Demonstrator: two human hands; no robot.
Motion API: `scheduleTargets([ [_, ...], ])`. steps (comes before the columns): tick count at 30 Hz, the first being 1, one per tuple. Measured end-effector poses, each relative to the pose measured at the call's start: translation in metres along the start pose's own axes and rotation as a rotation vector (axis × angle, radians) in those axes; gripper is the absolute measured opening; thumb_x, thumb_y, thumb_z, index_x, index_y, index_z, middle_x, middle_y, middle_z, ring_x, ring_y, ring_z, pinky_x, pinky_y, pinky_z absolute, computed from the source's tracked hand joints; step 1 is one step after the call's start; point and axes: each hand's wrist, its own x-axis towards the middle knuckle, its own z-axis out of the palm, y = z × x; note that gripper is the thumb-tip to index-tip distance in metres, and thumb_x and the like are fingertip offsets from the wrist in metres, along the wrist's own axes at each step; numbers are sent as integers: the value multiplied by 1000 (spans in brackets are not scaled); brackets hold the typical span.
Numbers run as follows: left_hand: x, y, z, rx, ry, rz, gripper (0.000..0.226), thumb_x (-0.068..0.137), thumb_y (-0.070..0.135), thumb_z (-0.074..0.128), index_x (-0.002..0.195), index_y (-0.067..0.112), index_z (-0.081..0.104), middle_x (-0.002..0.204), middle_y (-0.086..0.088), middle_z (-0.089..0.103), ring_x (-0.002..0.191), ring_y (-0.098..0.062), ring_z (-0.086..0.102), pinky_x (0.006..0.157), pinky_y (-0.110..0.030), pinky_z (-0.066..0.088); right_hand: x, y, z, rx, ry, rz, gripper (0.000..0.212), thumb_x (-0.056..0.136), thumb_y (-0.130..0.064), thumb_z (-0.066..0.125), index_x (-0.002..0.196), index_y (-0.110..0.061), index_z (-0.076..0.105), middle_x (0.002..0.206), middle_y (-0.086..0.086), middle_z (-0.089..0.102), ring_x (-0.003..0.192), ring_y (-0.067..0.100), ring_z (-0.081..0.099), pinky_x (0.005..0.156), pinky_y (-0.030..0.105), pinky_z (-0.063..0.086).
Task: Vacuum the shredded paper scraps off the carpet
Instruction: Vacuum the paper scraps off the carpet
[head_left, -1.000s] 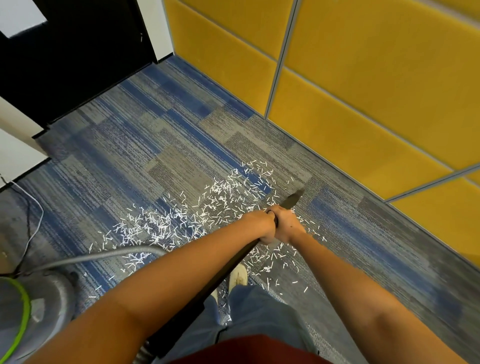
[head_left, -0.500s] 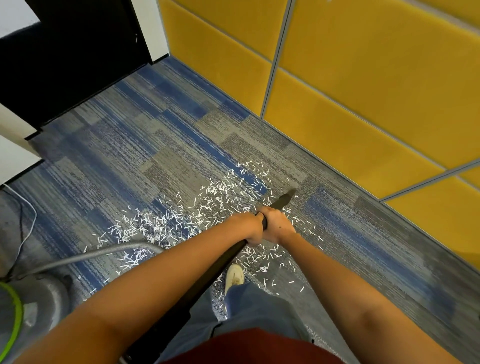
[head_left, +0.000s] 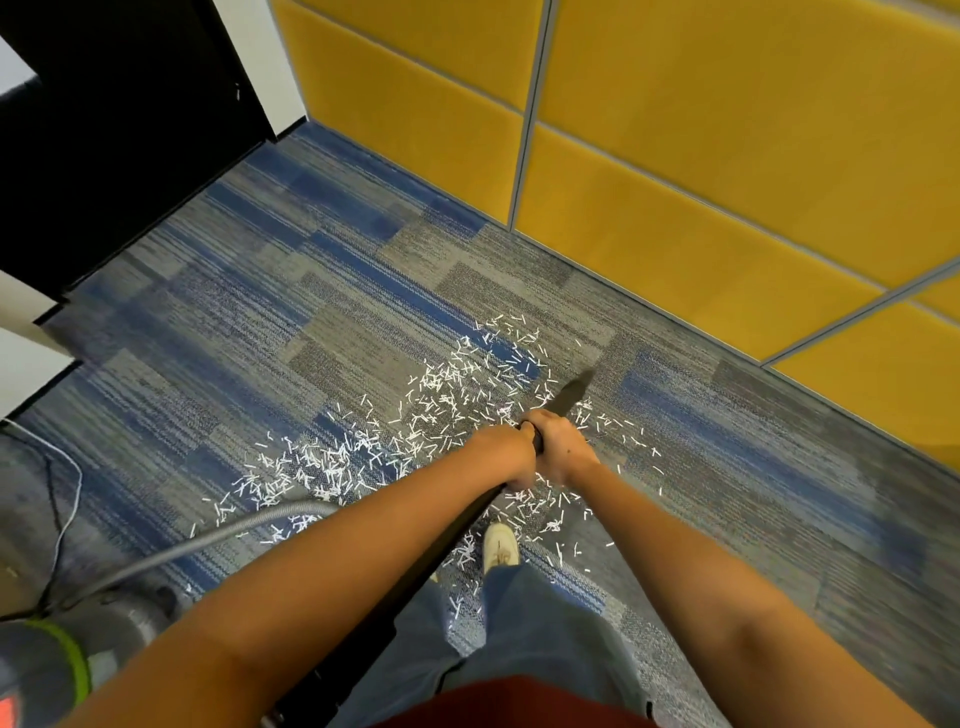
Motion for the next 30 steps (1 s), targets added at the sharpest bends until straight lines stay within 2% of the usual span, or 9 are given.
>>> scheduleTargets([
  [3,2,-11,-5,-33,8,-17,82,92,15,55,151,14,-1,111,-8,52,105,-24,55,76,-30,44,16,-12,-3,-25,-22,-41,30,77,1,64,105,-7,61,107,11,61,97,27,58,91,38,46],
  [5,3,-18,-11,-43,13,-30,80,92,13,54,151,14,0,120,-9,51,109,-24,55,78,-31,44,27,-19,-4,-46,-49,-61,31,76,1,65,105,-8,60,106,10,61,97,28,58,91,41,46],
  [10,8,-31,-22,-75,9,-67,78,91,13,56,150,15,5,100,-7,46,89,-20,51,73,-28,43,49,-25,-9,-71,-78,-82,35,76,1,66,108,-11,59,108,9,61,98,26,58,93,42,46],
  [15,12,-30,-30,-53,14,-46,80,91,10,52,151,14,-1,110,-10,48,108,-24,55,76,-30,44,56,-23,-16,-60,-82,-100,32,78,2,64,107,-9,60,109,9,62,98,26,57,93,39,45],
  [19,10,-20,-29,-36,-10,-35,83,91,10,51,151,14,-5,126,-13,47,114,-28,53,89,-36,46,45,-18,-17,-49,-48,-90,28,77,0,64,104,-11,61,105,8,62,95,25,58,91,40,47],
  [21,8,-17,-27,-26,-21,-26,84,91,11,52,151,14,-8,127,-13,47,116,-29,53,95,-39,45,37,-16,-15,-38,-28,-95,27,77,-1,64,102,-10,60,103,9,62,93,25,58,90,39,47],
  [24,4,-19,-19,-25,-27,-15,84,92,13,52,151,14,-8,116,-12,50,111,-27,55,88,-34,47,29,-19,-11,-26,-27,-92,24,75,-5,66,97,-11,59,101,8,62,91,25,59,88,42,49],
  [28,-8,-30,-10,-9,-35,-10,83,92,11,50,151,15,-7,123,-13,49,110,-27,55,82,-32,47,20,-30,0,-21,-30,-83,30,76,-11,64,106,-10,61,108,9,61,97,28,60,89,41,48],
  [30,-14,-33,-4,-1,-27,-8,81,92,11,50,151,15,-5,120,-12,50,109,-27,55,78,-30,46,14,-36,7,-38,-15,-70,31,77,-14,64,107,-13,60,108,7,61,96,27,60,87,41,50],
])
